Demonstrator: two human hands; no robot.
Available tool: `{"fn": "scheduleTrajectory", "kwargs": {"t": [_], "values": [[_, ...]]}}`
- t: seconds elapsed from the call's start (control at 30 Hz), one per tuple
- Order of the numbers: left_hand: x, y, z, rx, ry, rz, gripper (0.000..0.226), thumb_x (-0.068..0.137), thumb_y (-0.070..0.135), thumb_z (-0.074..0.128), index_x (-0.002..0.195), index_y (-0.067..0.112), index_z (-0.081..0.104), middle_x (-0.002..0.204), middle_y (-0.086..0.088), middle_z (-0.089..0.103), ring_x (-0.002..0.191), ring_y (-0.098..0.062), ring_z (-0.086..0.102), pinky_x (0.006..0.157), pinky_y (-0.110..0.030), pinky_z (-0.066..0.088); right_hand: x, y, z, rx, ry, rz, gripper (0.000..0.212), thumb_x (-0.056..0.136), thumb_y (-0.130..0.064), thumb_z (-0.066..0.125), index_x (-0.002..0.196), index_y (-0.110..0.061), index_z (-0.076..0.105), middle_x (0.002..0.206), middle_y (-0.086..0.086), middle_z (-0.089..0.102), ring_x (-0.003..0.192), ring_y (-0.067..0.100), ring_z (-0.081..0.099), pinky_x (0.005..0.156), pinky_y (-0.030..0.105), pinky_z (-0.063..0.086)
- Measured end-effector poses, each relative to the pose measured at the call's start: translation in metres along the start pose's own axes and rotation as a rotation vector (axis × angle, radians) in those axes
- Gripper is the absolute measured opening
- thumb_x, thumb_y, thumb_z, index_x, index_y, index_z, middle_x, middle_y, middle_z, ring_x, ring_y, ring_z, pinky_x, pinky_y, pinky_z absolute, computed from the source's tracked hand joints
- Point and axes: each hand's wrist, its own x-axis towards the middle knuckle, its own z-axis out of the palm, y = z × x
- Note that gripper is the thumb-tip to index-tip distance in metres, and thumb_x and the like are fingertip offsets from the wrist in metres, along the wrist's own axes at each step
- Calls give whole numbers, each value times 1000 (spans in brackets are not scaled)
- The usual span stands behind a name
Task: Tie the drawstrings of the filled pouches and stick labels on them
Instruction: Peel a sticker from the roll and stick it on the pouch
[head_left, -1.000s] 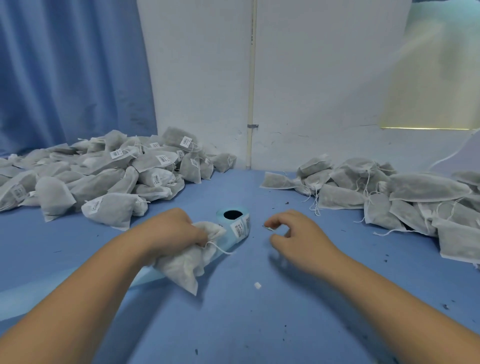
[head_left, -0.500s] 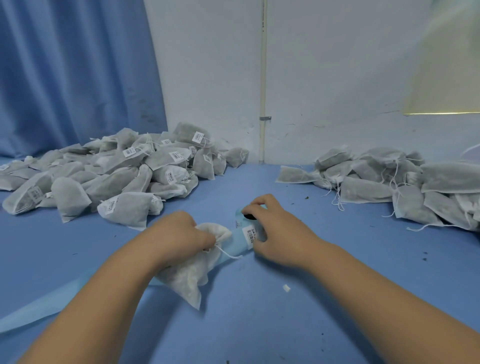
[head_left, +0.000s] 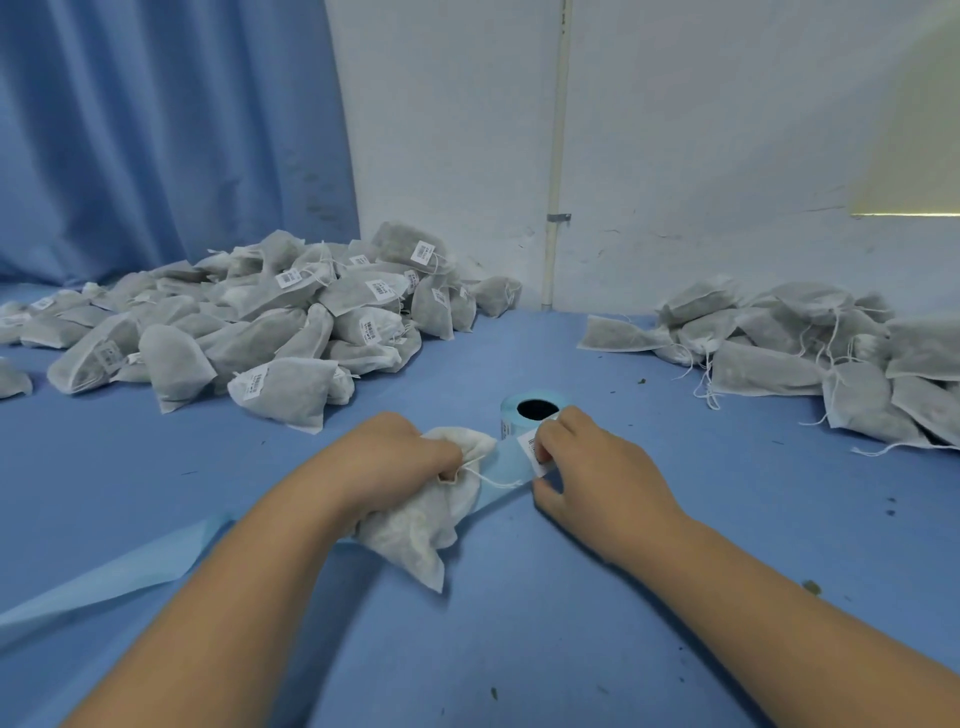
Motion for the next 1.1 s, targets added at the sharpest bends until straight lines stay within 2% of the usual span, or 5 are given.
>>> {"fn": "scheduleTrajectory", "kwargs": {"t": [0.2,0.53,0.7,0.93,1.1], "values": [[-3,0,2,-16,15,11,31,75,32,68,56,19,48,45,7,46,44,-14,43,44,-20,27,-1,3,-4,-55,19,-35,11,95,-27,45,97,-21,53,105,-4,50,84,22,54,62,30,30],[-9,0,4,-21,9,39,33,78,30,66,55,20,44,45,8,44,42,-12,41,43,-20,25,-4,20,-14,332,-31,67,14,78,-20,74,70,-19,62,79,-7,58,77,15,55,73,31,46],[-13,0,0,-25,16,24,30,79,30,66,58,19,48,54,4,48,50,-16,44,48,-23,29,-20,23,-23,531,29,180,26,77,-16,76,62,-26,56,71,-11,56,62,-1,50,61,12,39],[-22,8,-2,31,96,124,31,84,29,64,59,18,50,56,4,50,54,-15,46,49,-27,31,-60,26,-55,775,33,330,18,79,-17,73,66,-21,60,57,-9,57,51,7,51,52,18,41],[-44,47,19,-525,166,359,34,85,18,63,52,25,61,48,14,52,43,-3,47,41,-16,36,-90,31,-85,1158,44,368,21,80,-12,73,63,-20,63,62,2,59,58,14,51,54,21,43]]}}
